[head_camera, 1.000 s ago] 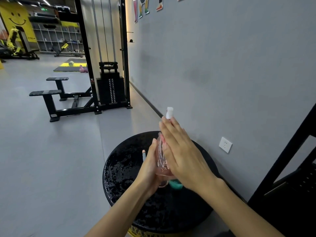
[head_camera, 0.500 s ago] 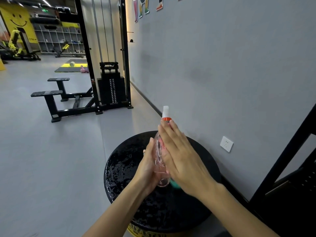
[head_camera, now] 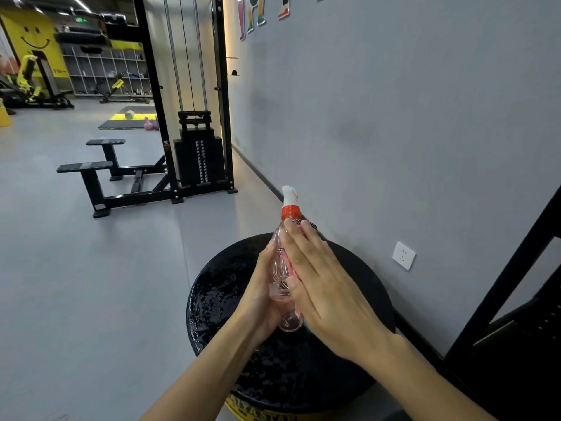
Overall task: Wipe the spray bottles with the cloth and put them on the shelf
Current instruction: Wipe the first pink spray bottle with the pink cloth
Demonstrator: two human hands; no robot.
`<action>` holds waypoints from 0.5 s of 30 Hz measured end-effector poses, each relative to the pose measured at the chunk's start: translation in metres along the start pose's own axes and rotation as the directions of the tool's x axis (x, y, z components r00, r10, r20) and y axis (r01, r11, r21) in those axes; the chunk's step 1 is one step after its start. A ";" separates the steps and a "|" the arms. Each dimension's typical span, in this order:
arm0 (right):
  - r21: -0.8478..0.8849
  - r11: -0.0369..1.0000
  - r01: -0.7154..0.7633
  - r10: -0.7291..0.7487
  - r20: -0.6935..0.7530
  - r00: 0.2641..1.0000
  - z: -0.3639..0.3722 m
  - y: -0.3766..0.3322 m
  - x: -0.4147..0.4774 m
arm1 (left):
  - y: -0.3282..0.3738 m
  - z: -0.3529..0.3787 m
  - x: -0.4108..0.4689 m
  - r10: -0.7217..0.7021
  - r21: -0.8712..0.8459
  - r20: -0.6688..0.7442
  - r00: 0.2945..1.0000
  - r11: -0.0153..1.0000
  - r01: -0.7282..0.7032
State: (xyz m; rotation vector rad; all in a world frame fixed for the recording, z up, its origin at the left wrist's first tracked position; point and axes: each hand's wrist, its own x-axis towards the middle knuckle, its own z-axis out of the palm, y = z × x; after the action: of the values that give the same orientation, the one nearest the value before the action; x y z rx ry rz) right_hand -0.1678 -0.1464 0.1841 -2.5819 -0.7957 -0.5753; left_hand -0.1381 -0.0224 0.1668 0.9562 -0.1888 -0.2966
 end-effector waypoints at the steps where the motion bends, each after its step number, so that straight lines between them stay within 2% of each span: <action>1: 0.015 1.000 -0.011 0.011 -0.005 1.000 -0.001 0.001 0.003 | 0.000 0.000 0.000 0.004 0.015 0.001 1.000 1.000 -0.004; 6: 0.151 0.984 -0.094 0.101 -0.039 0.994 -0.013 0.013 0.030 | -0.004 0.005 -0.001 -0.043 0.016 0.021 0.999 0.999 0.043; 12: 0.102 0.993 -0.063 0.067 -0.041 0.997 -0.007 0.005 0.020 | 0.002 0.003 0.004 0.004 0.042 -0.026 1.000 0.999 -0.002; 15: 0.011 1.000 -0.020 0.021 -0.027 0.999 0.002 -0.003 0.006 | 0.004 0.003 0.004 0.040 0.030 -0.014 0.999 0.999 -0.040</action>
State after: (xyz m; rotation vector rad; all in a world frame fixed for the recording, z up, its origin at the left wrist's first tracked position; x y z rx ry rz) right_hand -0.1648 -0.1408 0.1861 -2.5642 -0.7605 -0.5970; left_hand -0.1348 -0.0235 0.1722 0.9827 -0.1994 -0.2504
